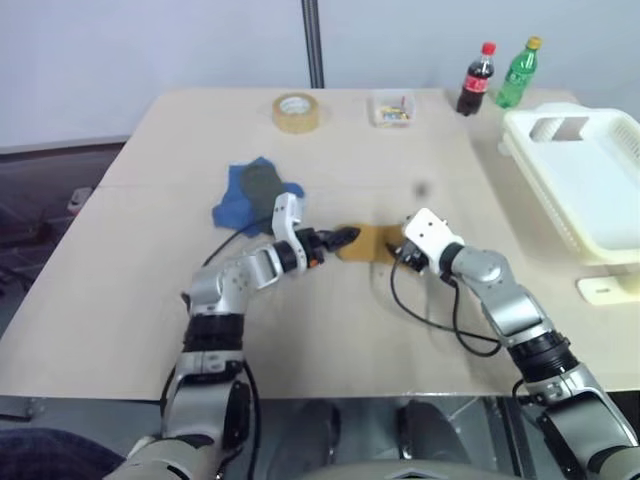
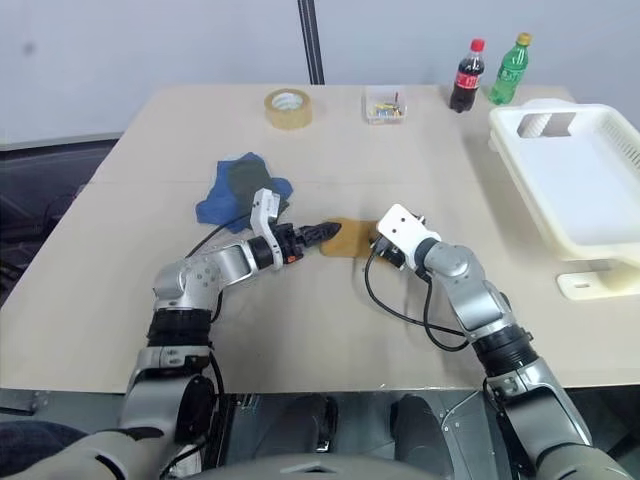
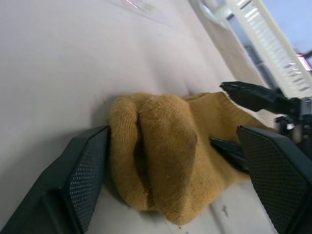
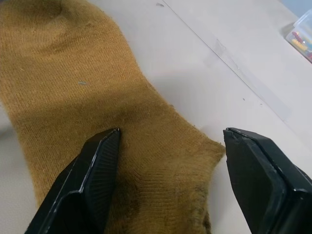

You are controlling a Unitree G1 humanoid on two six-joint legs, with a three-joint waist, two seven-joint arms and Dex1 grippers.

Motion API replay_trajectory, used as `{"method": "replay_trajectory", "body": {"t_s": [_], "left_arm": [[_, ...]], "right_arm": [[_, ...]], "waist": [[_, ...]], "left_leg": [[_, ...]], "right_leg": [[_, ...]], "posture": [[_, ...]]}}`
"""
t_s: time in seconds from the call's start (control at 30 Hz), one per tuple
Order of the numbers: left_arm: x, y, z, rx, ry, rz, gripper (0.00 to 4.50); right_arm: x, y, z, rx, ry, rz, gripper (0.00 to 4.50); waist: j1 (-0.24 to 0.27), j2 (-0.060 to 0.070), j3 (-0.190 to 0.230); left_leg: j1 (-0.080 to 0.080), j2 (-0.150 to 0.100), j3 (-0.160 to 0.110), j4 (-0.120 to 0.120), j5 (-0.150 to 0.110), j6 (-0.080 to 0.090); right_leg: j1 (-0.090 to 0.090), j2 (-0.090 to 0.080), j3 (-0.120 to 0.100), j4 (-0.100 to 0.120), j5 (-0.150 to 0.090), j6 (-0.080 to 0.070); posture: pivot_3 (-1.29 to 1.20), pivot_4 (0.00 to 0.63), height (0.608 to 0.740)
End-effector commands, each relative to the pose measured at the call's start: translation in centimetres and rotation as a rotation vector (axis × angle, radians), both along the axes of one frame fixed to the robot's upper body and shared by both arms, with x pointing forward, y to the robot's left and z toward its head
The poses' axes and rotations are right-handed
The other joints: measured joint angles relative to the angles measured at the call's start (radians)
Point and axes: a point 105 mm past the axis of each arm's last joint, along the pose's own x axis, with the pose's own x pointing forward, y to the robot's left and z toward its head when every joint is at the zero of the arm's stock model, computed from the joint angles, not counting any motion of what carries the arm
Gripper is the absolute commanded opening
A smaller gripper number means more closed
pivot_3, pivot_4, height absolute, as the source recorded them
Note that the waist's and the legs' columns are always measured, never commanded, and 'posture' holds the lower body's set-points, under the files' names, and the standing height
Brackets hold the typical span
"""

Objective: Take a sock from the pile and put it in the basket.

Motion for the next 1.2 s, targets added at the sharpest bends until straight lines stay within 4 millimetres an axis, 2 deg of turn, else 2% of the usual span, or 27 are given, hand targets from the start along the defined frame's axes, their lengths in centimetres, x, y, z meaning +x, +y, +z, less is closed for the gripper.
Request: {"method": "replay_trajectory", "body": {"t_s": [0.03,0.27,0.5,0.87,1.2], "left_arm": [[-2.2,-1.7,-1.7,-0.144,0.154,-0.152,4.43],[-3.5,-1.8,-1.1,-0.258,0.16,-0.255,4.43],[-2.7,-0.9,0.7,-0.39,0.114,-0.209,4.43],[-2.7,-2.0,3.4,-0.573,0.062,-0.208,4.43],[-2.6,-2.4,4.0,-0.607,0.048,-0.209,4.43]], "right_arm": [[-0.1,0.5,0.0,0.003,-0.001,0.016,3.56],[0.0,0.6,0.0,0.002,-0.007,0.01,3.56],[0.0,0.5,0.2,0.001,-0.011,0.007,3.56],[0.0,1.0,1.4,0.04,-0.03,0.02,3.56],[-0.4,0.9,2.9,0.067,-0.054,0.041,3.56]], "waist": [[-0.001,0.0,0.0],[-0.006,0.0,0.0],[-0.006,0.0,0.0],[-0.006,0.0,0.001],[-0.004,0.0,0.002]], "left_leg": [[0.0,0.0,-0.002,0.0,0.0,0.0],[-0.001,0.0,-0.003,-0.002,0.002,-0.003],[-0.001,0.001,-0.003,-0.003,0.001,-0.003],[-0.003,0.001,-0.004,-0.003,0.001,-0.003],[-0.01,0.001,-0.003,-0.004,0.002,-0.004]], "right_leg": [[0.001,0.0,-0.001,-0.001,0.0,0.0],[0.001,0.0,-0.002,-0.003,0.0,0.0],[0.001,0.0,-0.002,-0.004,0.0,0.0],[-0.001,0.0,-0.002,-0.005,0.0,0.0],[-0.007,0.0,-0.002,-0.005,0.0,0.0]], "posture": [[0.0,0.15,0.738],[0.0,0.15,0.738],[0.0,0.15,0.738],[0.0,0.15,0.738],[0.0,0.15,0.738]]}}
